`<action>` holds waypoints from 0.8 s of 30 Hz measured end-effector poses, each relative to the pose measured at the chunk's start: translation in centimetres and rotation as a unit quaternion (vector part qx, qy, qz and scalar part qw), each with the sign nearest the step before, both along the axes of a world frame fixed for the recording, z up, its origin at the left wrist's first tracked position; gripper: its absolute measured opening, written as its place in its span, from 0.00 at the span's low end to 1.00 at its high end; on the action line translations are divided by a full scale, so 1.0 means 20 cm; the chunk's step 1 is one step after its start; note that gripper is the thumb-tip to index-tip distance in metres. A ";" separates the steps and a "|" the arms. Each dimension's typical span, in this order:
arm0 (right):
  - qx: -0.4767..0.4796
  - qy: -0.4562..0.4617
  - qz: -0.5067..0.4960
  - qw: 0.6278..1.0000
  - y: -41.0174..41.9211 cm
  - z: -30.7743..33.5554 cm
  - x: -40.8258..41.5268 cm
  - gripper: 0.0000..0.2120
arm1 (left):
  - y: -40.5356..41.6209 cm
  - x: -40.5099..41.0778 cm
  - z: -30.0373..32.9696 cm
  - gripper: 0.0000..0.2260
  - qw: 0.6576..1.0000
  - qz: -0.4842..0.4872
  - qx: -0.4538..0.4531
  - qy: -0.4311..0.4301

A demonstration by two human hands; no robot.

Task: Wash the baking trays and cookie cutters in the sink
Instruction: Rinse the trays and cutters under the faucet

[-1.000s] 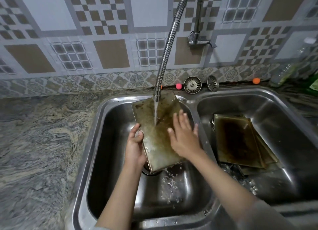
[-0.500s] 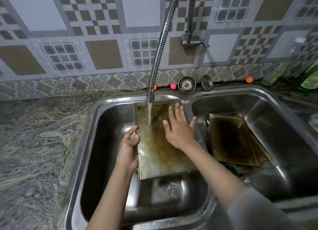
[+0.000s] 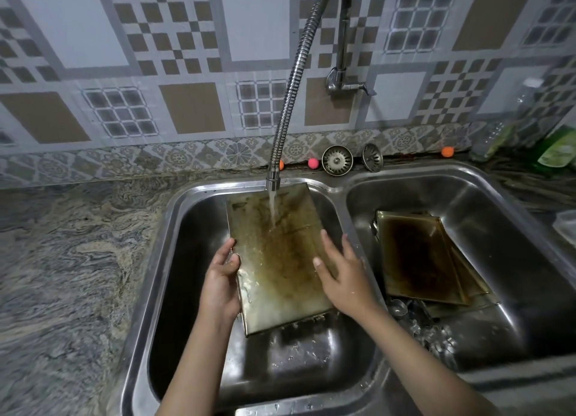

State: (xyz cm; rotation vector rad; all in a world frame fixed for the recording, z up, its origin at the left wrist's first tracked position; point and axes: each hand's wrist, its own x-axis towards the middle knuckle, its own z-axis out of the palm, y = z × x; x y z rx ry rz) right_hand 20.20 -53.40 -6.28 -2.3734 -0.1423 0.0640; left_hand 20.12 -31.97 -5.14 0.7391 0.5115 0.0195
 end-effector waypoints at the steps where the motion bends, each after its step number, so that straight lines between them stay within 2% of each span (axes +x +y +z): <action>1: 0.088 0.021 -0.004 0.996 -0.02 0.04 -0.01 0.27 | -0.02 -0.01 0.00 0.16 1.000 -0.004 -0.005 0.004; 3: 0.244 0.061 -0.005 0.968 -0.07 0.13 -0.04 0.25 | -0.07 -0.02 0.00 0.16 1.000 -0.014 -0.006 0.007; 5: 0.344 0.074 -0.030 0.935 -0.14 0.21 -0.07 0.23 | -0.13 -0.02 0.00 0.14 0.999 -0.029 0.032 0.006; 7: 0.400 0.061 -0.053 0.913 -0.21 0.30 -0.09 0.22 | -0.18 0.01 0.00 0.13 0.987 -0.074 0.144 0.006; 9: 0.418 0.035 -0.054 0.906 -0.26 0.38 -0.11 0.22 | -0.22 0.05 -0.02 0.13 0.961 -0.122 0.246 0.009; 11: 0.407 -0.009 -0.062 0.911 -0.32 0.46 -0.11 0.23 | -0.23 0.09 -0.04 0.14 0.937 -0.144 0.319 0.006; 13: 0.383 -0.048 -0.084 0.919 -0.39 0.53 -0.10 0.23 | -0.23 0.14 -0.04 0.17 0.923 -0.152 0.353 -0.001; 19: 0.321 -0.102 -0.190 0.922 -0.61 0.61 0.00 0.24 | -0.25 0.26 -0.04 0.17 0.946 -0.163 0.278 0.018; 24: 0.167 -0.050 -0.240 0.955 -0.79 0.41 0.10 0.22 | -0.26 0.30 -0.06 0.18 0.969 -0.165 0.181 0.026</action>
